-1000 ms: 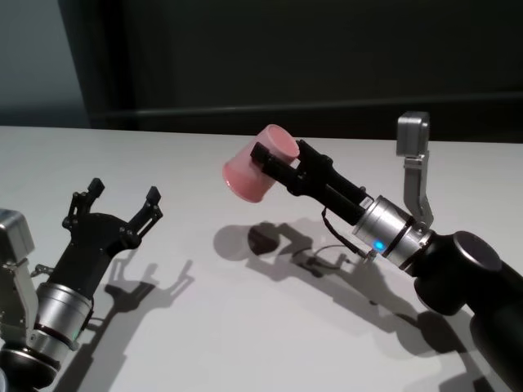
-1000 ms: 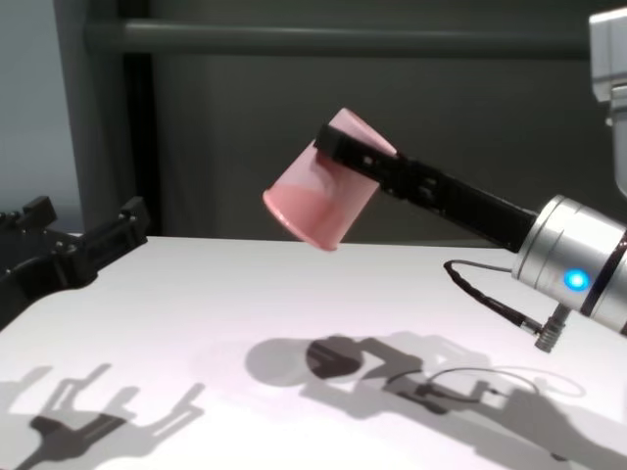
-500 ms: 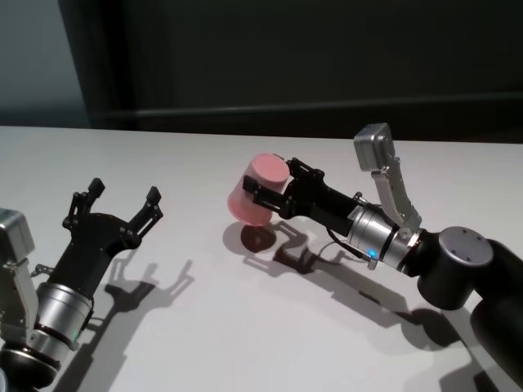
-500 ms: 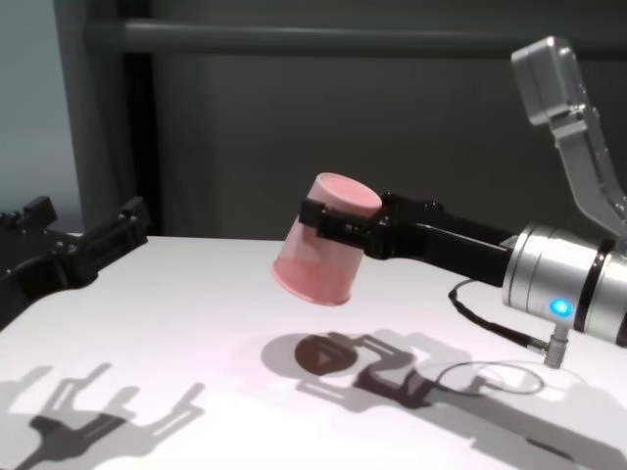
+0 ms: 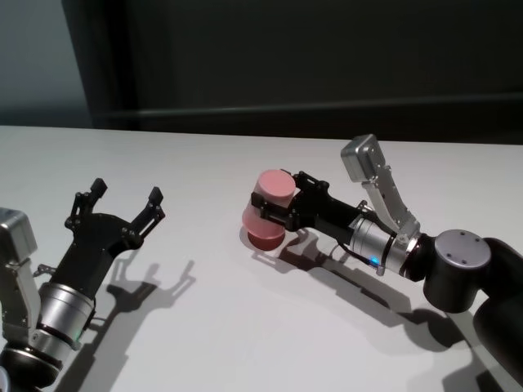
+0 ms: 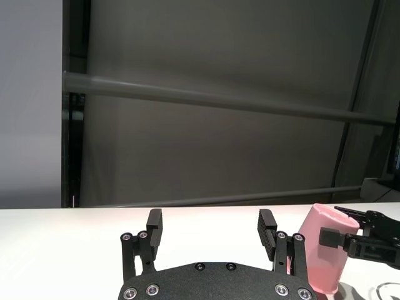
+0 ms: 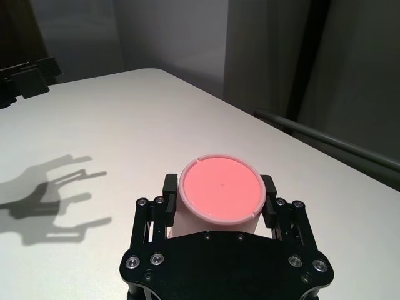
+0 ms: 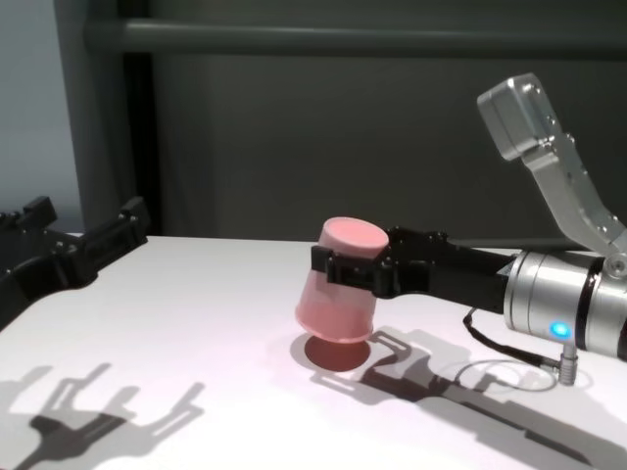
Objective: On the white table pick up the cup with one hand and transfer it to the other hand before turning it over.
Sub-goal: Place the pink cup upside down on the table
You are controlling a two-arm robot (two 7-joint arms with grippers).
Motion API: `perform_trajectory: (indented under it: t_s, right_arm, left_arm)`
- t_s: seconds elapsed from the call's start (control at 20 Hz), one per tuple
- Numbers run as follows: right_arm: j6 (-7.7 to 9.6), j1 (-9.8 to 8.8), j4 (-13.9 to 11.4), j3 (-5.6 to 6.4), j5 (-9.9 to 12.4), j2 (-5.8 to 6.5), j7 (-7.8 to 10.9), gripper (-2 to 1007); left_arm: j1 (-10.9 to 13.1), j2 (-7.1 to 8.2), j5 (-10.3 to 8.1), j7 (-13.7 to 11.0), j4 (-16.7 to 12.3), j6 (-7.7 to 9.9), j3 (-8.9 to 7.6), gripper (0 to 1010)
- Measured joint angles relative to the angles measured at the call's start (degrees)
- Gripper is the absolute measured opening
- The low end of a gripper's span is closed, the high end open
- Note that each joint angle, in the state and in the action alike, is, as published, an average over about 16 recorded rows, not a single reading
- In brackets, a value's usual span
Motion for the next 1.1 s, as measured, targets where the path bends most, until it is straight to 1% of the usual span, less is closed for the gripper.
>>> perform_trajectory:
  t_s: [0.25, 0.55, 0.8, 1.1]
  right_arm:
    - [1.4, 0.16, 0.4, -0.03, -1.6, -0.09, -0.73, 756]
    - [2.55, 0.17, 0.9, 0.31, -2.4, -0.44, -0.69, 756]
    - [2.95, 0.07, 1.3, 0.75, -2.7, -0.98, -0.29, 759]
    - [2.9, -0.21, 1.9, 1.41, -3.0, -1.78, 0.1, 811]
  left_arm:
    - [0.0, 0.0, 0.0, 0.0, 0.0, 0.0, 0.0, 1001]
    - [0.0, 0.0, 0.0, 0.0, 0.0, 0.0, 0.0, 1001]
    - [0.0, 0.0, 0.0, 0.0, 0.0, 0.0, 0.0, 1001]
    - [0.0, 0.0, 0.0, 0.0, 0.0, 0.0, 0.0, 1001]
